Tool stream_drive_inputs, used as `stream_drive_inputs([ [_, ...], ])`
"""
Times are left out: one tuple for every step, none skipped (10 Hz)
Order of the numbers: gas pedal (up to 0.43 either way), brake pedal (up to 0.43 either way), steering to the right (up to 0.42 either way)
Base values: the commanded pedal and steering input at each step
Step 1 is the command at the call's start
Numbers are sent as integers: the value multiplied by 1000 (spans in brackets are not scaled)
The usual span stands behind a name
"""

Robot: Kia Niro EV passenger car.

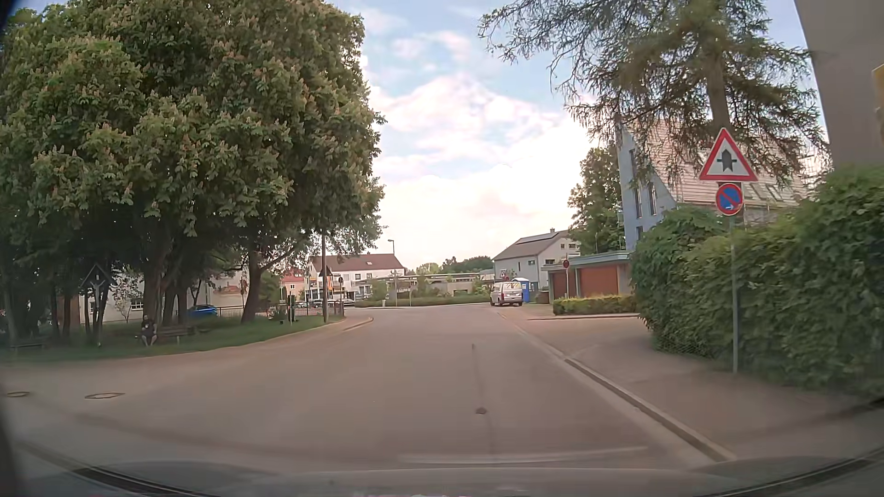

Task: Follow the waypoints while adhering to traffic rules and regulations

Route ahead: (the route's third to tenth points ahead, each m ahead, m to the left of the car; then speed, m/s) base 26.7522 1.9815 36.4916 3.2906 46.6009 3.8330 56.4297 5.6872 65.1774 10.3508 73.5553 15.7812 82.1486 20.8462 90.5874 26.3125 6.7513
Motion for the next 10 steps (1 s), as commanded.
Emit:
stream_drive_inputs([
  [59,18,-6],
  [59,24,-9],
  [59,24,-10],
  [59,24,-10],
  [59,24,-10],
  [59,24,-10],
  [59,18,-8],
  [59,18,0],
  [59,18,3],
  [59,18,4],
])
